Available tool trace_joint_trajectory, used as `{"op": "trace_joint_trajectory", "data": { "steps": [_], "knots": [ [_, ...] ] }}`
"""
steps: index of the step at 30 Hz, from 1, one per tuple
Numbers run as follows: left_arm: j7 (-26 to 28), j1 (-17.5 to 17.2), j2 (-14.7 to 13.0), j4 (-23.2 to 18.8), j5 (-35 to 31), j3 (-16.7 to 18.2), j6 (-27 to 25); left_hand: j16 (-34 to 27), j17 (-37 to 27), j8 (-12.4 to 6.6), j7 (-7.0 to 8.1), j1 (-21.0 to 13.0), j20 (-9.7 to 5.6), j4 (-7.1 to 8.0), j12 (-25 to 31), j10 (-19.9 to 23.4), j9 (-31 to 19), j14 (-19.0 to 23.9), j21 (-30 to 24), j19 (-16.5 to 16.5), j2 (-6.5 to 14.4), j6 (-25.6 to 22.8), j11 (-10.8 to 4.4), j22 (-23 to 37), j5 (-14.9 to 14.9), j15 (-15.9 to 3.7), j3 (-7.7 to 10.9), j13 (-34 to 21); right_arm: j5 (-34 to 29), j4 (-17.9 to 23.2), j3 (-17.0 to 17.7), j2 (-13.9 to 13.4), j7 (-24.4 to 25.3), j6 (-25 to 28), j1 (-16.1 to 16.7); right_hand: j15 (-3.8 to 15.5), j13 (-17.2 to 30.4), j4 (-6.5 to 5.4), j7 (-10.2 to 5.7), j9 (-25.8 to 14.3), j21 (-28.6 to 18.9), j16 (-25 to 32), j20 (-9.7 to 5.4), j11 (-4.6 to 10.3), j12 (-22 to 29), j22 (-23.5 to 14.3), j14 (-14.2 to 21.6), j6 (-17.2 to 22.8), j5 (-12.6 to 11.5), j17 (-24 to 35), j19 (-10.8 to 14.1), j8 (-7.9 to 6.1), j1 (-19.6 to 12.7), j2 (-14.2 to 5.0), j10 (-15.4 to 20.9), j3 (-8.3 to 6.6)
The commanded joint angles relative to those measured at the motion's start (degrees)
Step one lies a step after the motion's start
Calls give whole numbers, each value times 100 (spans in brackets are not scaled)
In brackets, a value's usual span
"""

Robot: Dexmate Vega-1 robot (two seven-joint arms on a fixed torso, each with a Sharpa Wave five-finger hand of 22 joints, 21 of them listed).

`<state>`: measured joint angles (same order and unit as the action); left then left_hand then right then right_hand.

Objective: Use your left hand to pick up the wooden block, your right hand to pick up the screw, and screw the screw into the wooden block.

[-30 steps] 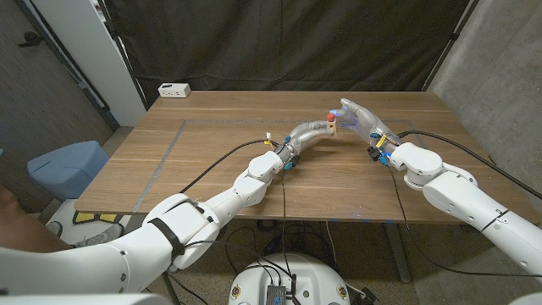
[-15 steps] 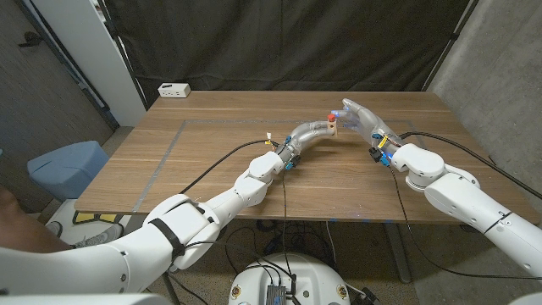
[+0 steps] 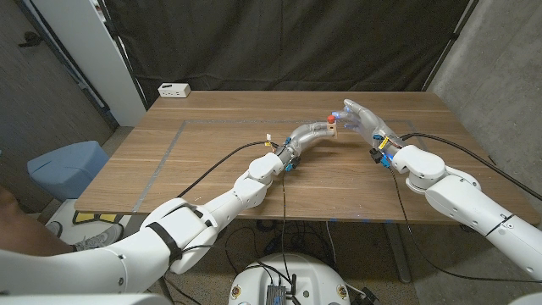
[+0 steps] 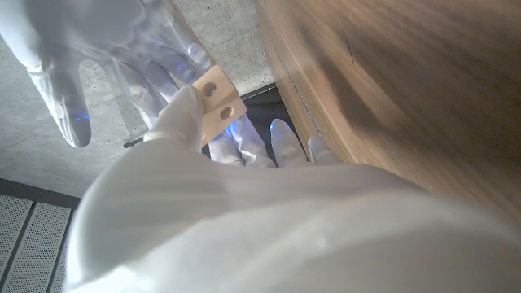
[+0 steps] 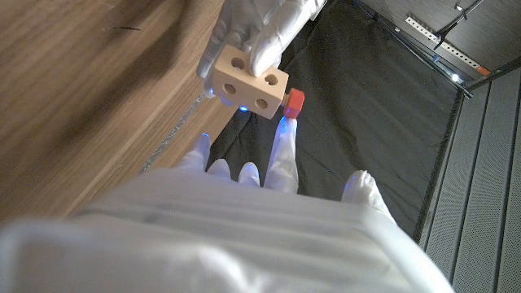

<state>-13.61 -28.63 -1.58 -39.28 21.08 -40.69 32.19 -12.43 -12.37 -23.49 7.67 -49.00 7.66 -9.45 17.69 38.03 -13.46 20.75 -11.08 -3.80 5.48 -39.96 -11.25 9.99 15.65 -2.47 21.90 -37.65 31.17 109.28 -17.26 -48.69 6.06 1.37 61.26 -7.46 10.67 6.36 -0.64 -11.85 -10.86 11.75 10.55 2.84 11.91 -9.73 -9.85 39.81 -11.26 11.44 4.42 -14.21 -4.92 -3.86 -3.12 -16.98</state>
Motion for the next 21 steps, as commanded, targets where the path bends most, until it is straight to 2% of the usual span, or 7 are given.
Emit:
{"op": "trace_joint_trajectory", "data": {
  "steps": [1,16,21],
  "knots": [
    [4,-37,-51,-96,21,-2,-88,11,-26,-39,19,8,25,62,23,50,-16,55,-43,-44,46,-281,9,33,34,-284,104,-22,-17,83,30,13,111,45,75,18,-6,-6,32,-6,-41,61,-3,-1,52,-14,-60,154,-36,15,76,-56,-30,-29,110,-62],
    [-78,70,13,121,36,4,-12,12,-27,-40,27,8,21,61,31,65,-15,52,-41,-41,50,-287,10,33,34,-276,108,-23,13,108,35,1,89,108,62,62,-7,13,66,-2,-56,88,-26,36,76,-13,72,599,-39,5,181,-173,-57,-39,370,-87],
    [-80,93,27,161,34,6,-7,11,-28,-41,19,5,26,60,24,47,-15,49,-42,-42,54,-290,9,33,35,-270,109,-23,-1,59,14,-28,-20,60,22,71,-7,16,74,-1,-54,88,-31,52,78,-13,82,621,-40,4,185,-174,-64,-41,400,-92]
  ]
}}
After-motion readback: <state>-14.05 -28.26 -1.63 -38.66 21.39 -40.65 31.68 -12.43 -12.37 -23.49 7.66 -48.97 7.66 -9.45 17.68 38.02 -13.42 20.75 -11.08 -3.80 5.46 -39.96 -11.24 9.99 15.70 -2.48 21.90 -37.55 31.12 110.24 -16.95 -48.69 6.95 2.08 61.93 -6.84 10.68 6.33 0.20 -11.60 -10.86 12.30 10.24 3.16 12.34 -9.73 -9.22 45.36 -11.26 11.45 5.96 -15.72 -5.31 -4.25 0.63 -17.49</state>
